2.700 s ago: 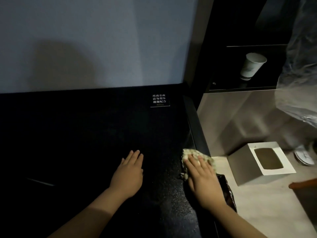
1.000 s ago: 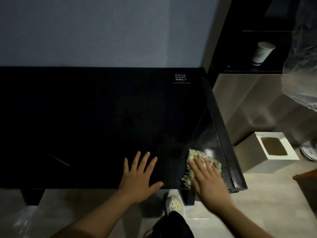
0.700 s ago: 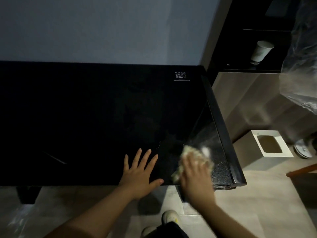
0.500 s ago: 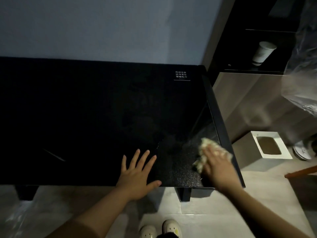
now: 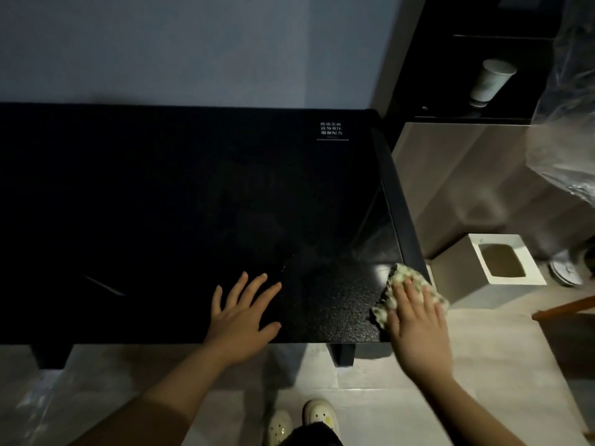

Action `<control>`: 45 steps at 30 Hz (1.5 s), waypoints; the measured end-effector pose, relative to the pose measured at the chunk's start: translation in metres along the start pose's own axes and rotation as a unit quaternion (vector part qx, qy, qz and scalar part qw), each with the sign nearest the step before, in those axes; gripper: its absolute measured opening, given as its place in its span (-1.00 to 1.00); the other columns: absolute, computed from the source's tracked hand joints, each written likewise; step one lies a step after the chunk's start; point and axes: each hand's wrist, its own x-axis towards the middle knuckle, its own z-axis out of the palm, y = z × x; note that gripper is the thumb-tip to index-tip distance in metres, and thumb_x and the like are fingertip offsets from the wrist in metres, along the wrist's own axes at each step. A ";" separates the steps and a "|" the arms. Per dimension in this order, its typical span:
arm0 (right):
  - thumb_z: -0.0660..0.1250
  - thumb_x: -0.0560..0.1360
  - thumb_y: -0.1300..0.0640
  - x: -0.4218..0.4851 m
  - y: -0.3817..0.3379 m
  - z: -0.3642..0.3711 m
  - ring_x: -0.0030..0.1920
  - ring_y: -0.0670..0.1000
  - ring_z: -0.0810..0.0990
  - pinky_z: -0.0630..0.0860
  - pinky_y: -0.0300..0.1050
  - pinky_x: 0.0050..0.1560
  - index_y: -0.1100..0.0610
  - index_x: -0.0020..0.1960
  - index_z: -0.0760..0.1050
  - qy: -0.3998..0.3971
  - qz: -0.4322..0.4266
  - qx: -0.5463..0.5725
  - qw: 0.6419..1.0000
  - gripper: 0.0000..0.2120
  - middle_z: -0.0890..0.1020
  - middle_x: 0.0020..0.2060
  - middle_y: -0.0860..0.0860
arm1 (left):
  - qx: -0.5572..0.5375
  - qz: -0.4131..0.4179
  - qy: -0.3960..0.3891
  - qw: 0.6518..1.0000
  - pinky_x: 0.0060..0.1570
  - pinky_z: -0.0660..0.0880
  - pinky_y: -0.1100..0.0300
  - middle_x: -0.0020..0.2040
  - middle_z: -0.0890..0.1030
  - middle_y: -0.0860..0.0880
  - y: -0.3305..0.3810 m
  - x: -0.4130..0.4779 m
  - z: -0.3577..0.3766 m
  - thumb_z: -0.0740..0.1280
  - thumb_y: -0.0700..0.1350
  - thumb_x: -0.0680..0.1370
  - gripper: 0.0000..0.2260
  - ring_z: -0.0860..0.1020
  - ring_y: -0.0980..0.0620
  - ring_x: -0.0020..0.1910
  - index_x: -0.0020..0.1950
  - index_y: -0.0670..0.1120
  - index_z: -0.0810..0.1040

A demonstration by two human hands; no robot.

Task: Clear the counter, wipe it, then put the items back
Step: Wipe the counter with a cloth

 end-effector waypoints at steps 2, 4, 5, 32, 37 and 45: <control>0.01 0.49 -0.03 -0.013 -0.037 0.010 0.27 0.36 0.45 0.07 0.17 0.31 0.22 0.37 0.40 -0.007 0.027 0.032 0.999 -0.45 0.49 0.29 0.24 | 0.000 -0.002 -0.003 1.000 0.43 -0.34 -0.10 0.54 -0.25 0.18 0.001 -0.001 0.001 0.11 0.18 0.59 -0.41 -0.34 0.06 0.51 0.52 0.24 -0.14; 0.00 0.54 -0.06 -0.032 -0.060 0.017 0.27 0.26 0.47 0.10 0.13 0.33 0.14 0.39 0.34 -0.023 -0.110 0.017 0.994 -0.50 0.51 0.30 0.15 | 0.002 -0.005 -0.002 1.000 0.43 -0.33 -0.10 0.54 -0.25 0.18 0.002 -0.002 0.001 0.11 0.19 0.59 -0.41 -0.33 0.06 0.51 0.52 0.24 -0.14; -0.04 0.58 -0.07 -0.034 -0.056 0.011 0.27 0.20 0.47 0.09 0.06 0.35 0.09 0.38 0.32 -0.036 -0.186 -0.004 0.982 -0.53 0.53 0.29 0.09 | 0.004 -0.005 -0.001 1.000 0.43 -0.32 -0.10 0.54 -0.25 0.18 0.001 -0.002 0.000 0.10 0.19 0.59 -0.41 -0.33 0.06 0.51 0.52 0.24 -0.15; 0.05 0.47 -0.08 0.015 -0.113 0.006 0.31 0.07 0.46 0.12 -0.08 0.38 0.02 0.39 0.28 -0.110 -0.375 -0.001 0.921 -0.49 0.51 0.31 -0.03 | -0.069 -0.053 -0.057 0.995 0.51 -0.05 -0.08 0.56 -0.07 0.13 -0.030 0.043 -0.070 -0.07 0.15 0.64 -0.56 -0.19 -0.11 0.54 0.53 0.18 0.07; -0.17 0.59 -0.21 0.104 -0.047 -0.002 0.54 0.10 -0.05 -0.15 0.01 0.52 0.01 0.55 -0.03 -0.088 -0.067 0.028 0.993 -0.41 0.00 0.55 0.04 | -0.054 -0.034 -0.065 0.996 0.52 -0.06 -0.04 0.57 -0.09 0.11 -0.036 0.042 -0.070 -0.10 0.07 0.67 -0.59 -0.19 -0.10 0.54 0.53 0.17 0.05; 0.08 0.49 -0.06 0.002 -0.128 0.018 0.31 0.11 0.43 0.13 0.04 0.36 -0.03 0.44 0.26 -0.133 -0.409 -0.016 0.903 -0.48 0.50 0.32 -0.01 | -0.062 -0.032 -0.069 0.995 0.50 -0.06 0.04 0.57 -0.09 0.08 -0.039 0.051 -0.074 -0.05 0.03 0.67 -0.58 -0.20 -0.08 0.54 0.54 0.13 0.04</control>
